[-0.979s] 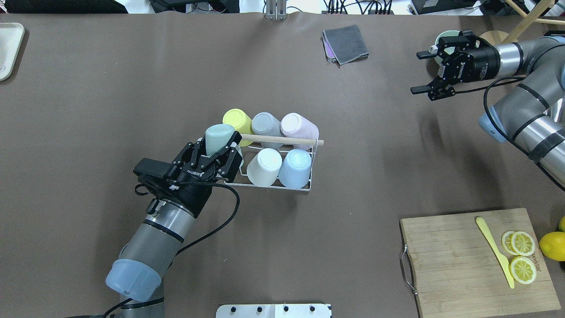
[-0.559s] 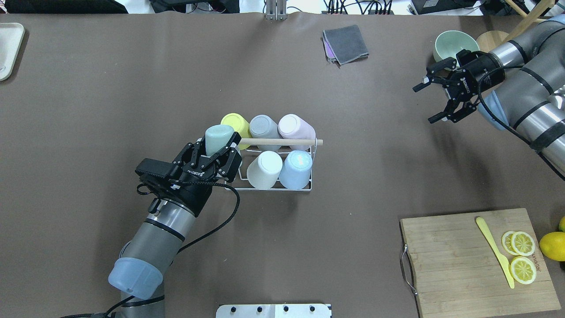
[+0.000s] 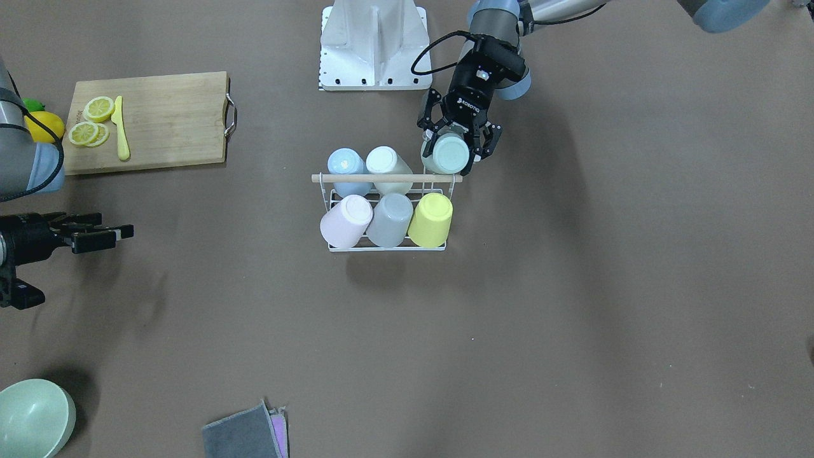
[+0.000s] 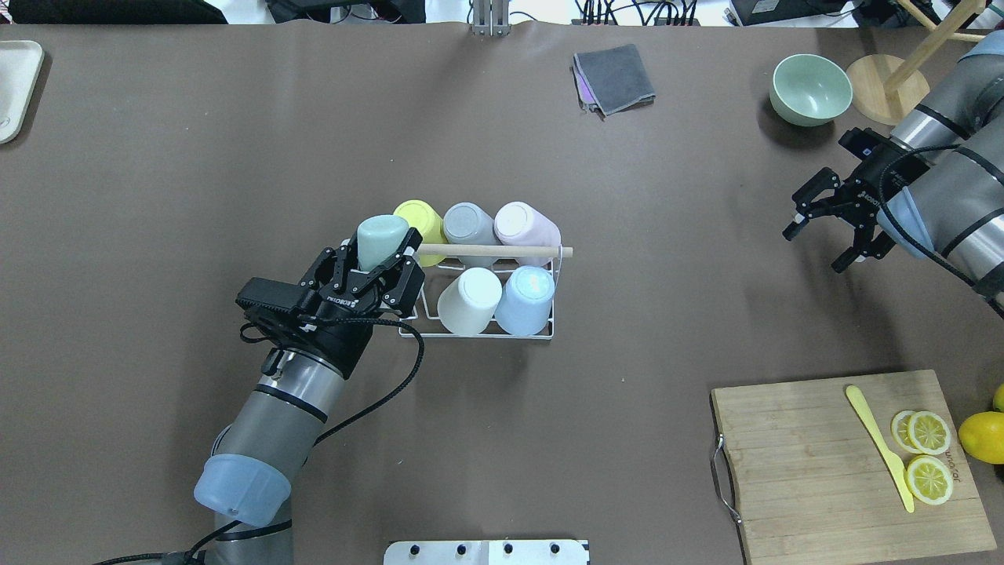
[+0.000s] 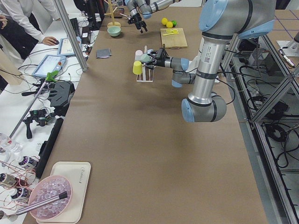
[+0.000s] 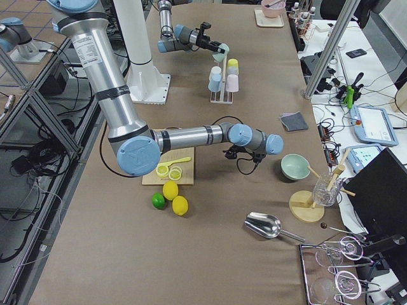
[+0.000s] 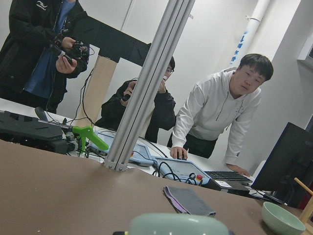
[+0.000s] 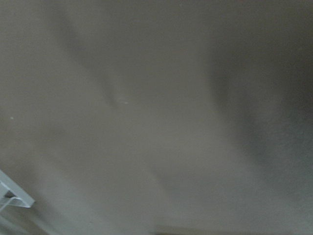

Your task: Place cup on cup holder

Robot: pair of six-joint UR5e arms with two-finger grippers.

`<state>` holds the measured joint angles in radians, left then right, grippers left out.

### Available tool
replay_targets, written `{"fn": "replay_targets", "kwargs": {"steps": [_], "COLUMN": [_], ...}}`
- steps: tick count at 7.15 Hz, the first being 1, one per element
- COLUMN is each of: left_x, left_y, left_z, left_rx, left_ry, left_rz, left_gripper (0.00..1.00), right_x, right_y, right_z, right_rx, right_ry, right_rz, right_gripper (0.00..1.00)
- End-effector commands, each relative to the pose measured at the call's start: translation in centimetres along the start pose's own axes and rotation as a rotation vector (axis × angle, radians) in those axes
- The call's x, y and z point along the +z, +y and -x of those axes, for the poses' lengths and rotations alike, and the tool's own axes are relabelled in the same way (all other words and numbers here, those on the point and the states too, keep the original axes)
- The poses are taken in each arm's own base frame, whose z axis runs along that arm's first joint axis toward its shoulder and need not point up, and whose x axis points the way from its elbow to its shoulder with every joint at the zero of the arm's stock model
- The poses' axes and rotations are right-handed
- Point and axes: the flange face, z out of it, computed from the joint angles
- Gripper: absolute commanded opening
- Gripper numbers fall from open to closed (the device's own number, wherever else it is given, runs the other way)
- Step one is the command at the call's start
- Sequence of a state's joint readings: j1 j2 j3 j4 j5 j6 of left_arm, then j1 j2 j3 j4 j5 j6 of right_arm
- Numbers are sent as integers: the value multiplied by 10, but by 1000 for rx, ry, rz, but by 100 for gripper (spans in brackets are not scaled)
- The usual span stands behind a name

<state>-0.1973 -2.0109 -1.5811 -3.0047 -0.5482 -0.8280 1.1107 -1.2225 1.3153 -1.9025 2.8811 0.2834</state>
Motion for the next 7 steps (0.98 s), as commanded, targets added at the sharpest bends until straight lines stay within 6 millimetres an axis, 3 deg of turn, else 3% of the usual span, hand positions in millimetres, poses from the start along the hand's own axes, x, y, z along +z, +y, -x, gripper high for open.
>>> {"fn": "replay_targets", "kwargs": {"steps": [1, 4, 6, 7], "left_x": [0, 1, 8, 18], "left_y": [3, 1, -7, -29], "left_z": [4, 5, 8, 13], "left_rx": [26, 28, 30, 19], "left_ry": [-18, -20, -26, -33], "left_rz": [-11, -14, -30, -65], "left_gripper": [98, 98, 98, 98], "right_x": [-9, -50, -52, -69], "right_y": [4, 39, 87, 102], "right_z": [-16, -2, -8, -19], "right_rx": [-127, -212, -287, -309], "right_ry": [208, 246, 298, 309], "right_rz": [-122, -230, -289, -346], "right_gripper": [99, 99, 99, 99]}}
